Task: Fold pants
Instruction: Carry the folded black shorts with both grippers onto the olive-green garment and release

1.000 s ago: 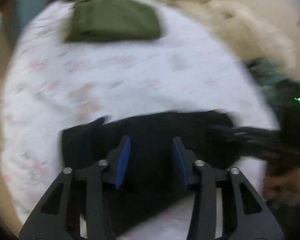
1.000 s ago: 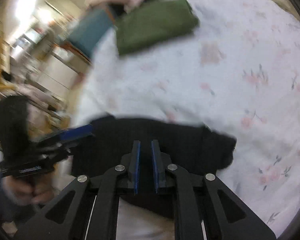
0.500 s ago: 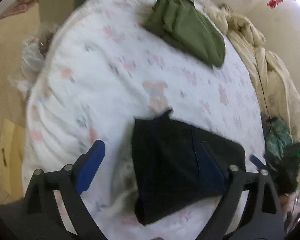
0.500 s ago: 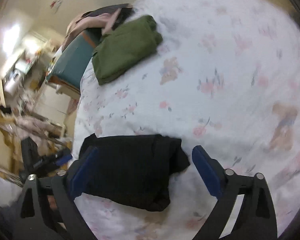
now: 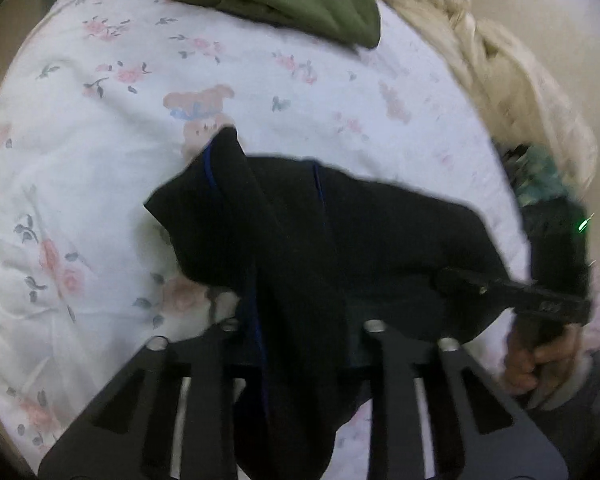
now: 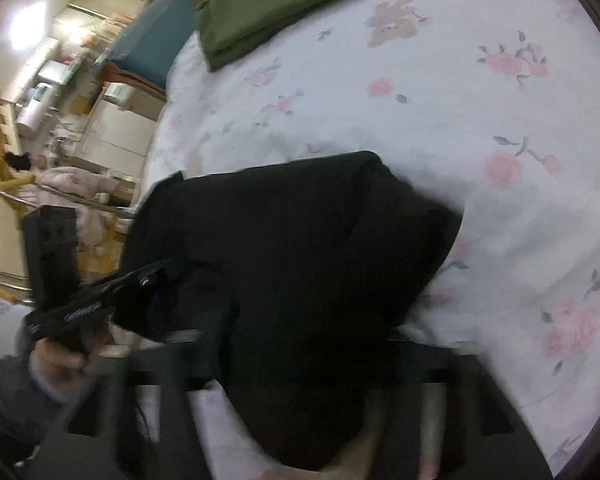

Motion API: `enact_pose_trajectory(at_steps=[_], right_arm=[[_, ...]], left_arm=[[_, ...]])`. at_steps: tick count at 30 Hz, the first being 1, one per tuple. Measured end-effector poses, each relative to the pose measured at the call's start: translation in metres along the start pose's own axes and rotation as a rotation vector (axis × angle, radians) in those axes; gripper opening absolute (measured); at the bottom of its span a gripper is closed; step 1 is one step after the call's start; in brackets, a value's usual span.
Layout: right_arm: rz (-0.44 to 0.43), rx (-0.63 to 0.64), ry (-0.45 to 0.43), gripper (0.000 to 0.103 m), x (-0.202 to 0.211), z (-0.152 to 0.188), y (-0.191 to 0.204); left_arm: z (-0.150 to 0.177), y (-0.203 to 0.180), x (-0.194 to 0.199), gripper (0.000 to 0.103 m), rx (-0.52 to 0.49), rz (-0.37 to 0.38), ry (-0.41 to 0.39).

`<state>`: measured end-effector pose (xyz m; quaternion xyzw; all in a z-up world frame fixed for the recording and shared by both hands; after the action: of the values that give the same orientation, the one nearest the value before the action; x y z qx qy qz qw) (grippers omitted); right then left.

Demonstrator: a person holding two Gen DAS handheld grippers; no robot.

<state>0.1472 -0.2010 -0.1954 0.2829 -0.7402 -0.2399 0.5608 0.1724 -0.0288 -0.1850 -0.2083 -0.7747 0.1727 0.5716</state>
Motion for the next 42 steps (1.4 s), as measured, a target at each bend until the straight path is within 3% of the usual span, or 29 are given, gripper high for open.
enact_pose_trajectory(at_steps=[4,7,11,18,23,27,30,34,36,38,42], right_arm=[[-0.076,0.030,-0.099,0.034,0.030,-0.017,0.026],[-0.115,0.043,-0.156,0.033,0.055,-0.039,0.044],[-0.114,0.084,-0.218,0.033,0.073,-0.083,0.060],[-0.050,0.157,-0.203,0.033,0.050,-0.202,0.051],[-0.009,0.157,-0.193,0.033,0.013,-0.300,0.027],[0.035,0.145,-0.172,0.033,-0.026,-0.350,0.000],[0.025,0.139,-0.163,0.033,-0.044,-0.379,-0.013],[0.005,0.172,-0.194,0.033,-0.042,-0.405,-0.015],[0.024,0.167,-0.187,0.033,-0.051,-0.408,-0.023],[0.018,0.150,-0.163,0.036,-0.059,-0.403,-0.034],[-0.092,0.080,-0.123,0.045,-0.055,-0.387,-0.051]], left_arm=[[-0.024,-0.014,0.038,0.018,0.010,0.110,-0.108],[-0.044,-0.025,0.062,0.018,0.047,0.183,-0.131],[-0.089,-0.039,0.079,0.018,0.026,0.165,-0.189],[-0.192,-0.036,0.075,0.019,-0.015,0.094,-0.229],[-0.284,-0.006,0.031,0.020,0.004,0.051,-0.205],[-0.335,0.031,-0.014,0.020,0.056,0.032,-0.165],[-0.361,0.035,-0.025,0.020,0.001,0.000,-0.167],[-0.394,0.034,-0.025,0.021,-0.106,-0.012,-0.212],[-0.400,0.040,-0.034,0.023,-0.099,0.002,-0.209],[-0.397,0.045,-0.040,0.026,-0.110,0.019,-0.202],[-0.378,0.054,-0.041,0.033,-0.132,0.116,-0.181]])
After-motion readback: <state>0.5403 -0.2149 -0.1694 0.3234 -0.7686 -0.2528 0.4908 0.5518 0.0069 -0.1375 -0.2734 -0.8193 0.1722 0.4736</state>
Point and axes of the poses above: each gripper's, at about its wrist camera, not at the fingertips, and x roughly against the way its jaws point, y to its left, z to its underside, the point moved 9 cm from there along -x, roughly the way its jaws point, and after that the axes turned 1 degree about x, right-handed, at the moved point
